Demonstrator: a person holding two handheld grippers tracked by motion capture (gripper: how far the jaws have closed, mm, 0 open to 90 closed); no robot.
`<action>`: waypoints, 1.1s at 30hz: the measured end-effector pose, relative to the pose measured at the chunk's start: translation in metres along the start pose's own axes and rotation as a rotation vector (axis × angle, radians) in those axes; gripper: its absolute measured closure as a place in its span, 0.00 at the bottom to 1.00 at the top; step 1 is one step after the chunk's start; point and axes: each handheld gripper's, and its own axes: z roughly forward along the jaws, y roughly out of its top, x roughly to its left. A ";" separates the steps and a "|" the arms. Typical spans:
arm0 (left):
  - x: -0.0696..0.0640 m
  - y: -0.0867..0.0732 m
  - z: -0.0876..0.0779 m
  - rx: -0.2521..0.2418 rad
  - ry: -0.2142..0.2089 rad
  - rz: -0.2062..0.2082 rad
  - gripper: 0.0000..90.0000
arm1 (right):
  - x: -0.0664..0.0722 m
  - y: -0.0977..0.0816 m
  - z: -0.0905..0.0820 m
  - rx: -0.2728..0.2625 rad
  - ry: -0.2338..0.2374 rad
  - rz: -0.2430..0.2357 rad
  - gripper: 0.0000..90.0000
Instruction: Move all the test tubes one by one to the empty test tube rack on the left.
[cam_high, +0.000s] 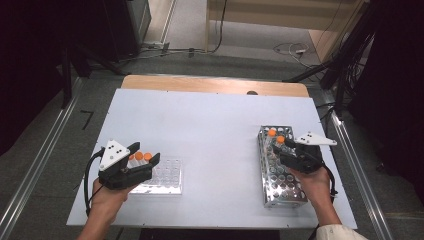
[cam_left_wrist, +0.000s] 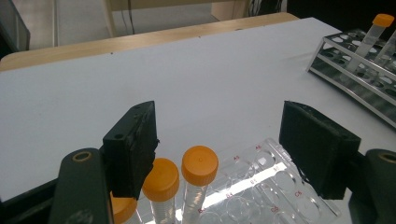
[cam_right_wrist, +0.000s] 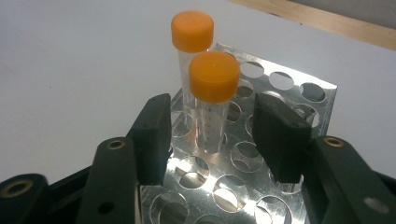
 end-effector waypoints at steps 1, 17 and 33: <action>0.000 0.000 0.000 0.000 0.000 0.000 0.32 | 0.000 0.000 0.001 0.004 0.002 0.000 0.54; -0.001 0.000 0.000 -0.001 -0.002 0.003 0.32 | -0.002 0.004 0.012 0.091 0.017 0.000 0.72; -0.001 0.001 -0.002 -0.006 -0.005 0.003 0.32 | -0.001 0.004 0.009 0.066 0.002 0.001 0.79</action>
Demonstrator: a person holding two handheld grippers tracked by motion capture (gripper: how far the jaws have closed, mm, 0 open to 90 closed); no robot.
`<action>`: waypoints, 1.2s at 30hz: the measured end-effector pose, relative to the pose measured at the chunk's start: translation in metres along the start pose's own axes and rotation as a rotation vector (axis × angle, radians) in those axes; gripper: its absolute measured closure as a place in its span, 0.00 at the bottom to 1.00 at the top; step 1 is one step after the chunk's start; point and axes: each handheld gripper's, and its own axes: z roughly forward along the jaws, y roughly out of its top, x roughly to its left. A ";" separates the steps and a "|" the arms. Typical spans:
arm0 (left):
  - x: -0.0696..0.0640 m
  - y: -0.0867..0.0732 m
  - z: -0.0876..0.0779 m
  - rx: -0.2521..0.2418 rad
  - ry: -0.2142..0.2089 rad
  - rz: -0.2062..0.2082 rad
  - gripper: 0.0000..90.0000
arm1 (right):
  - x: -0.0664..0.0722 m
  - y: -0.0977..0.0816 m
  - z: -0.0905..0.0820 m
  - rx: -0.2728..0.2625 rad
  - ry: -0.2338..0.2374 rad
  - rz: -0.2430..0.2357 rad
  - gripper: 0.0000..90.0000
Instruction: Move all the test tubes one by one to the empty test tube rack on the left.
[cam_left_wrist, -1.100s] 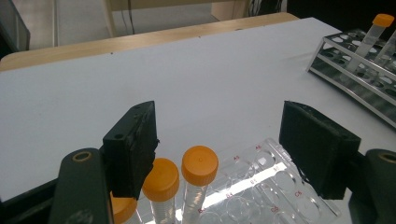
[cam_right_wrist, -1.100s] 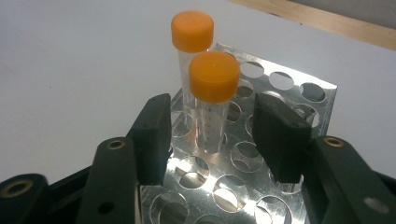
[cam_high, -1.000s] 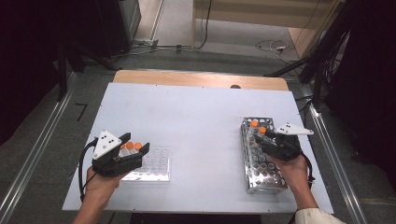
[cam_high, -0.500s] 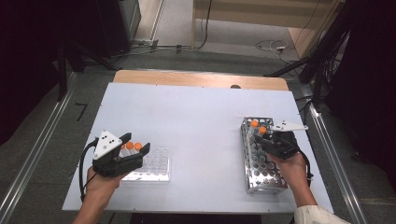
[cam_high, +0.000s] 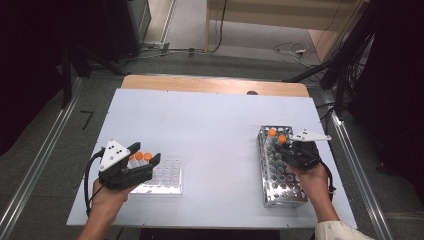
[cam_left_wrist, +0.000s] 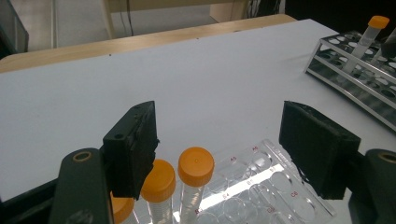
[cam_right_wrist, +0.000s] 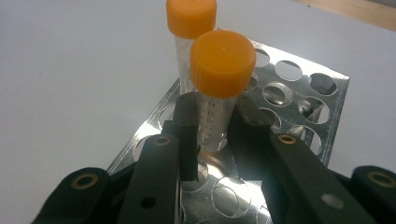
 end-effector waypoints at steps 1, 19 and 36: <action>0.000 0.000 0.000 -0.001 0.001 0.000 0.32 | 0.000 0.000 -0.001 -0.006 0.001 -0.002 0.79; -0.001 0.000 0.001 0.002 -0.007 0.003 0.28 | 0.007 0.017 -0.045 -0.129 -0.021 -0.028 0.79; -0.008 0.001 0.000 -0.004 -0.030 0.011 0.28 | 0.045 0.019 -0.057 -0.164 0.068 -0.071 0.79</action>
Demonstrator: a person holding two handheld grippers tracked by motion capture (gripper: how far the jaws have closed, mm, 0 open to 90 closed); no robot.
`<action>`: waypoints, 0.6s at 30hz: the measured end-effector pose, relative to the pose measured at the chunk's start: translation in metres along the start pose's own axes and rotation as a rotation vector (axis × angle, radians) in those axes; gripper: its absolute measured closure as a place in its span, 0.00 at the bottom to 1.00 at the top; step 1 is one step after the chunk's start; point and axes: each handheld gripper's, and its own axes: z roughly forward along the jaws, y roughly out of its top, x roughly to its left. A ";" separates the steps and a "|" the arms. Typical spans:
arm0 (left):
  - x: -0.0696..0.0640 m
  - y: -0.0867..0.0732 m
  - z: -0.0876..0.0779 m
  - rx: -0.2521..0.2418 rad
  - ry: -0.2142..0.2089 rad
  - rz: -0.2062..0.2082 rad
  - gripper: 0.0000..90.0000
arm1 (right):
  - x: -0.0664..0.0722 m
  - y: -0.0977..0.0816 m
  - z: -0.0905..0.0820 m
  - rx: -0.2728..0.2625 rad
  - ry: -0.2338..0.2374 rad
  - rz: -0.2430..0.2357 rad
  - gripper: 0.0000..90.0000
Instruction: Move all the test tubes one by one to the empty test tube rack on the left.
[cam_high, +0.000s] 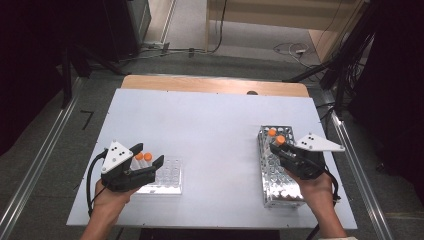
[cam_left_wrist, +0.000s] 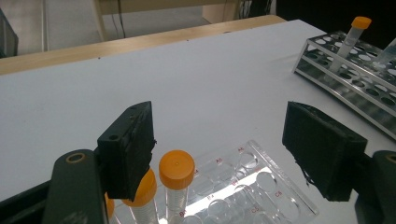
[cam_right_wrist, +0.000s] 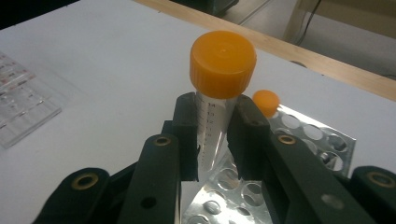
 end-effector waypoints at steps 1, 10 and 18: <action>0.000 0.000 0.000 0.001 -0.001 -0.001 0.28 | 0.002 0.000 0.001 0.002 0.007 -0.004 0.79; -0.009 0.000 0.003 0.011 -0.050 0.008 0.24 | 0.028 -0.001 0.018 0.023 0.070 -0.038 0.79; -0.019 0.001 0.007 0.010 -0.086 0.015 0.21 | 0.049 0.006 0.030 0.030 0.123 -0.083 0.79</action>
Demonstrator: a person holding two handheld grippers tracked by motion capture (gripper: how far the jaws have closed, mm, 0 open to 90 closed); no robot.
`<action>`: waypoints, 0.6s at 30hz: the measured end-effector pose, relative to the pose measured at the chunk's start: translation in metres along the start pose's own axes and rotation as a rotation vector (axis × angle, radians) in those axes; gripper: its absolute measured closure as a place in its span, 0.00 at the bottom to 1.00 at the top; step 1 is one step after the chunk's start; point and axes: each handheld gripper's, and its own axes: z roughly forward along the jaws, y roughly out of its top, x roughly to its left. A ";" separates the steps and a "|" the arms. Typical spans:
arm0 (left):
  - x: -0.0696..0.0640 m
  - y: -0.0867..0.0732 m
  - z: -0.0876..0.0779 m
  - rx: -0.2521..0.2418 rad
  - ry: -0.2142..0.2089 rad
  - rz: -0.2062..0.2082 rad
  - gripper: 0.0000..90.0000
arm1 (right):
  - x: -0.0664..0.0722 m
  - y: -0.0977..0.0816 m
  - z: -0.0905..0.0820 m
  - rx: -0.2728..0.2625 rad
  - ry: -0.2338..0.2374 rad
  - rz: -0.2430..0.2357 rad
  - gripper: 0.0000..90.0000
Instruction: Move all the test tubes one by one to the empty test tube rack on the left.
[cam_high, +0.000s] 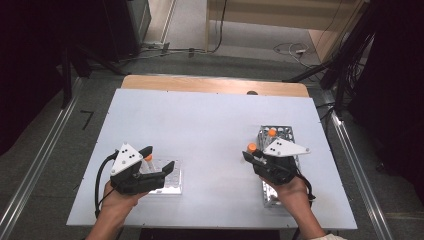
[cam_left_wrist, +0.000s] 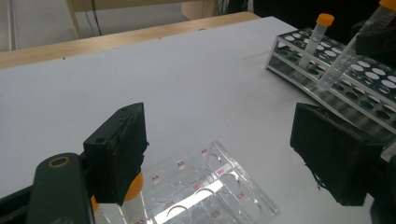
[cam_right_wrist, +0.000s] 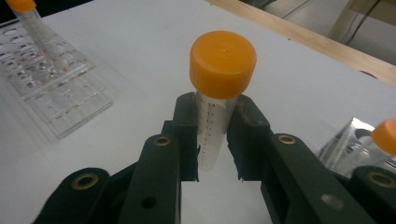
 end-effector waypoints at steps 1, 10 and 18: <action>-0.002 0.000 0.000 0.000 -0.001 0.001 0.21 | 0.002 0.001 0.001 -0.001 0.001 -0.006 0.79; -0.013 0.002 0.006 0.001 -0.025 0.019 0.22 | 0.019 0.003 0.013 0.002 0.051 -0.018 0.80; -0.024 0.004 0.013 0.004 -0.049 0.029 0.22 | 0.035 0.003 0.026 0.002 0.100 -0.022 0.80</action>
